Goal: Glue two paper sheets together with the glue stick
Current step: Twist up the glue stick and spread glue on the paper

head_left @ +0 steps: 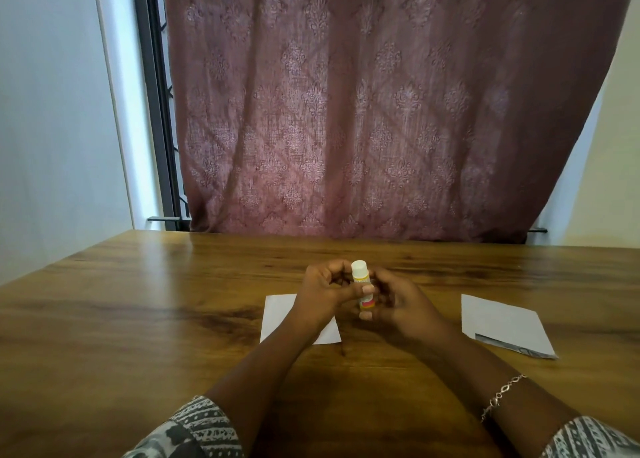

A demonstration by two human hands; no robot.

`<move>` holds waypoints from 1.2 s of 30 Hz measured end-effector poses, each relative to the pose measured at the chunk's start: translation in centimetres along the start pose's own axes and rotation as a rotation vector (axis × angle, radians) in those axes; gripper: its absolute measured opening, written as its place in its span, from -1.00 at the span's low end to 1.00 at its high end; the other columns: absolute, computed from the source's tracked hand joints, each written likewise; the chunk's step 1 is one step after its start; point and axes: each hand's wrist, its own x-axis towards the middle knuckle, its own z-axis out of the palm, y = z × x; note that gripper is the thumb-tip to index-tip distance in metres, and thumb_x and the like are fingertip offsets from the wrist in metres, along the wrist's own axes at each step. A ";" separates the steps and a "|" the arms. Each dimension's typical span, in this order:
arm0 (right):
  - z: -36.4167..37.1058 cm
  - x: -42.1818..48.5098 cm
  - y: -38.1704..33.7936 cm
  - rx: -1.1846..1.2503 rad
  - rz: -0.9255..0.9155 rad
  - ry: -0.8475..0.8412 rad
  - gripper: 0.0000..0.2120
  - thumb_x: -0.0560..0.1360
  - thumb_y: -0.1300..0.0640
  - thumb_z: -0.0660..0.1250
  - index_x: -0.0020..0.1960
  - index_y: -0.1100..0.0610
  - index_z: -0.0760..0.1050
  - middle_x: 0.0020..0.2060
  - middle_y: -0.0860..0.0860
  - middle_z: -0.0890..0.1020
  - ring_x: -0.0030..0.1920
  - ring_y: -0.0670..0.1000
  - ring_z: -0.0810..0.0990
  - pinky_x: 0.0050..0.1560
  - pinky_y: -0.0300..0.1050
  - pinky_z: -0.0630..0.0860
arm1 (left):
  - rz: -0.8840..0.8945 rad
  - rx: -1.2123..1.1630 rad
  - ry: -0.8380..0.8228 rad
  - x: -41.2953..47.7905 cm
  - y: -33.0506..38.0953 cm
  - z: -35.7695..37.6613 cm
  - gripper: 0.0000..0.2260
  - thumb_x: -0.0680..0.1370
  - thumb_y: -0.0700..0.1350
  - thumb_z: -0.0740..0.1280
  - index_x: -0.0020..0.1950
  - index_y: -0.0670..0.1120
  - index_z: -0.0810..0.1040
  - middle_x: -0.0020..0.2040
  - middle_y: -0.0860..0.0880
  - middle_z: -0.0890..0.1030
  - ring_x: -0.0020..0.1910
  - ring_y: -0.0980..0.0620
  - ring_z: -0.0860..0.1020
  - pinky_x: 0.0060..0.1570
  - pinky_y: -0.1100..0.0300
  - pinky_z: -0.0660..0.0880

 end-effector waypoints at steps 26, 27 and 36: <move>0.6 0.0 0.4 0.038 0.043 -0.025 -0.57 0.18 0.22 0.48 -0.01 -0.05 0.51 -0.29 -0.11 0.65 -0.22 0.08 0.54 -0.21 0.02 0.53 | -0.037 0.081 0.049 0.4 -0.8 0.0 -0.83 0.33 -0.28 0.48 -0.28 -0.10 0.52 -0.29 -0.07 0.55 -0.30 0.08 0.50 -0.30 0.32 0.47; 0.6 0.0 0.3 0.041 0.031 -0.022 -0.56 0.17 0.22 0.49 0.00 -0.04 0.51 -0.27 -0.09 0.65 -0.21 0.09 0.54 -0.20 0.04 0.52 | -0.035 0.085 0.044 0.4 -0.8 0.0 -0.84 0.33 -0.28 0.49 -0.28 -0.11 0.53 -0.29 -0.07 0.56 -0.30 0.07 0.50 -0.30 0.34 0.47; 0.4 0.1 0.5 0.236 0.071 -0.040 -0.51 0.17 0.34 0.44 0.07 0.08 0.50 -0.15 0.05 0.64 -0.13 0.04 0.62 -0.10 -0.04 0.58 | -0.041 0.031 0.019 0.4 -0.7 -0.2 -0.89 0.35 -0.29 0.46 -0.18 -0.20 0.58 -0.28 -0.10 0.56 -0.28 0.06 0.50 -0.29 0.36 0.47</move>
